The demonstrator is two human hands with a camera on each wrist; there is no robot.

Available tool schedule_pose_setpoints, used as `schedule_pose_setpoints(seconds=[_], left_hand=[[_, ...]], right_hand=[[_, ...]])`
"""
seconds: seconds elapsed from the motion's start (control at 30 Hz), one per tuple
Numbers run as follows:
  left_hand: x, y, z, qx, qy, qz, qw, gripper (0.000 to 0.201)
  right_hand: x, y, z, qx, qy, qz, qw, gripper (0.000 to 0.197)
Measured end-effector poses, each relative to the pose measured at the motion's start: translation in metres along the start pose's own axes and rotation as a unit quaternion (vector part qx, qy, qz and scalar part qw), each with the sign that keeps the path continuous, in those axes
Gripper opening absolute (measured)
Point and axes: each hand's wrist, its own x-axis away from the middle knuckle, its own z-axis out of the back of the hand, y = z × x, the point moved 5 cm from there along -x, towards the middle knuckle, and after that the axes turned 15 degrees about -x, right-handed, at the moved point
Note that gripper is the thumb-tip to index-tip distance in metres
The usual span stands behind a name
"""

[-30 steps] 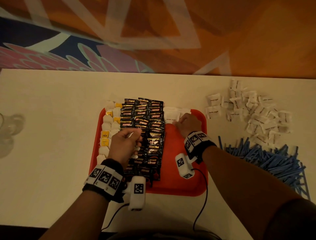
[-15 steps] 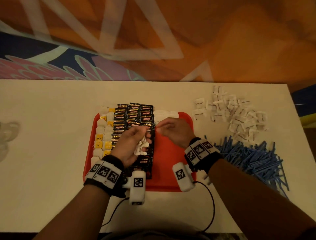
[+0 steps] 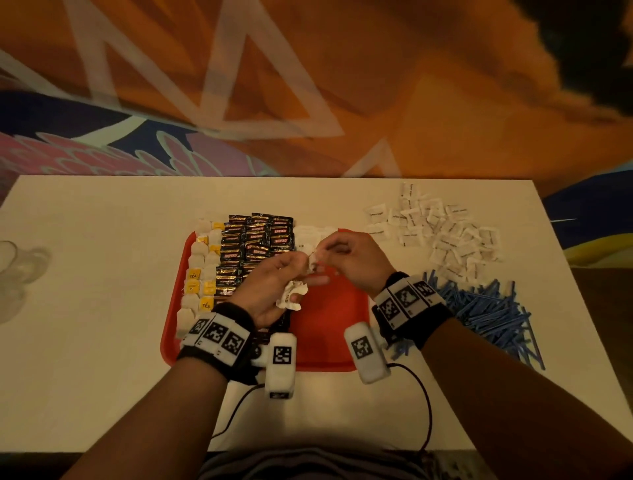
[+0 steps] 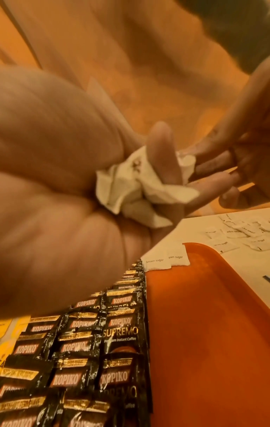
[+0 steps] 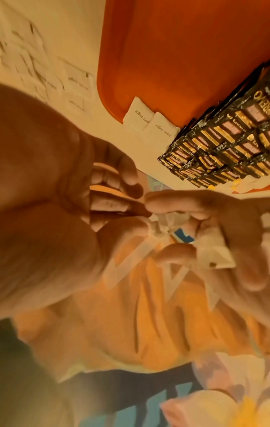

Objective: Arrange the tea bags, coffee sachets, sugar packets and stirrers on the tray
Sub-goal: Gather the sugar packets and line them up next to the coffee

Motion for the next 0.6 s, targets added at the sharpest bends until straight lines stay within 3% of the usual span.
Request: schedule_pose_setpoints(seconds=[0.1,0.17,0.43,0.6], left_hand=[[0.005,0.002,-0.006,-0.104,0.031,-0.021,0.994,0.025],[0.005,0.003,-0.007,-0.142,0.062,-0.034,0.987,0.016],[0.002,0.008,-0.02,-0.156,0.083,-0.052,0.983,0.015],[-0.004,0.009,-0.023,-0.114,0.097,-0.045,0.988,0.007]], right_hand=[[0.009,-0.004,0.01,-0.015,0.03,-0.007,0.999,0.014],[0.014,-0.005,0.015,-0.017,0.04,-0.009,0.999,0.013],[0.023,-0.011,0.025,-0.03,0.043,-0.003,0.999,0.015],[0.026,-0.008,0.032,-0.145,0.122,-0.006,0.982,0.006]])
